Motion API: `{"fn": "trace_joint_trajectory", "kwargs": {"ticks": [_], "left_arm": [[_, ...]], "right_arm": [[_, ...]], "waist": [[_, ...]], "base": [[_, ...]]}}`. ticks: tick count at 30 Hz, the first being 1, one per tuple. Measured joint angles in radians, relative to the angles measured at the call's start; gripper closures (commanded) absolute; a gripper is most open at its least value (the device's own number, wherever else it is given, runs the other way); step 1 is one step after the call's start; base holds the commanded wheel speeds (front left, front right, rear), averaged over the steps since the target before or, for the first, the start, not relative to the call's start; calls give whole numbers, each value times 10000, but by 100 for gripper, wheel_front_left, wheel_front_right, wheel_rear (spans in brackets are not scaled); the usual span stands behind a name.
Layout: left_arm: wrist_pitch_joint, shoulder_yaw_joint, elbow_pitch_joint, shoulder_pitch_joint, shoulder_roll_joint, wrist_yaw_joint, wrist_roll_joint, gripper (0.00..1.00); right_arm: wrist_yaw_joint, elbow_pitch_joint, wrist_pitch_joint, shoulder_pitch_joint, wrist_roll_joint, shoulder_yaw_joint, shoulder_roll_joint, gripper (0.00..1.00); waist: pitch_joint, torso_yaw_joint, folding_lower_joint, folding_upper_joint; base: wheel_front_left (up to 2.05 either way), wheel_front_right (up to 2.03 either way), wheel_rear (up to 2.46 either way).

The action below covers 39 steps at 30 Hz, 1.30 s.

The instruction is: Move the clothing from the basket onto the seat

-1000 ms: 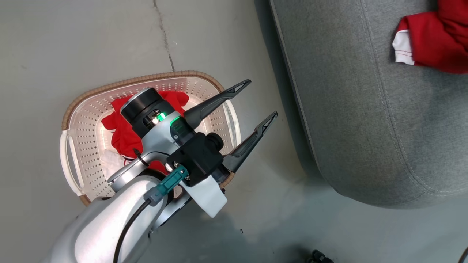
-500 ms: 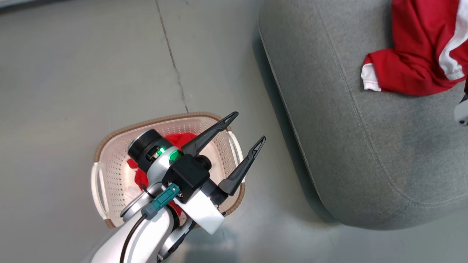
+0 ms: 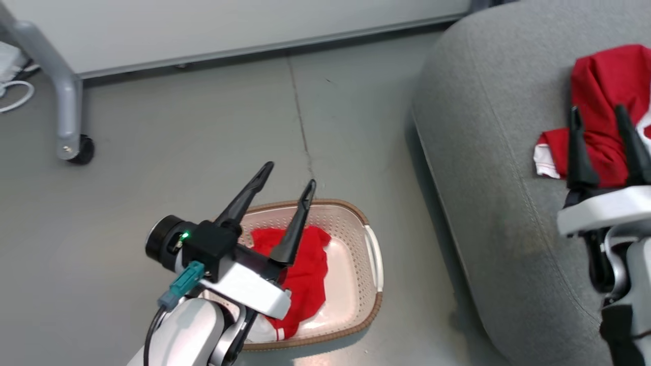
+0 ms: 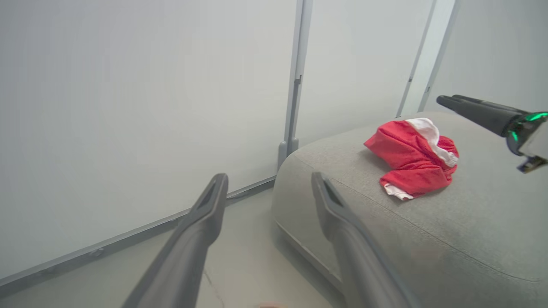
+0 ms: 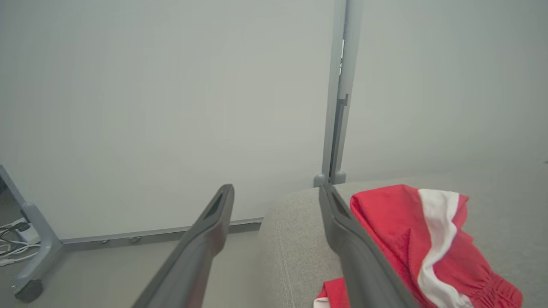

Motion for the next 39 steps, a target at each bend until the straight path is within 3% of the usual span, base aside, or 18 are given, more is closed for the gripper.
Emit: {"fn": "trace_joint_trajectory", "kwargs": {"ticks": [9, 18, 29, 39], "left_arm": [[-382, 1152, 234, 741, 56, 855, -437, 0], [-525, 2468, 59, 1755, 157, 1342, -750, 0], [-545, 3365, -476, 3092, 52, 1436, -512, 0], [-470, 3085, -481, 3800, 121, 1350, -190, 0]], "right_arm": [[-2, -2719, 1124, 1925, -510, 65, 780, 0], [-2, -3588, 1755, 2968, -721, 92, 1055, 0], [-2, -3705, 1967, 3768, -784, -107, 1179, 0], [-2, -3864, 2180, 4480, -819, -209, 1273, 0]], "waist": [[-825, 968, -1, 0], [-1469, 1549, 0, 0], [-2043, 1726, 0, 0], [-2483, 1718, -1, 0]], "base": [[0, 0, 0], [0, 0, 0], [0, 0, 0], [0, 0, 0]]}}
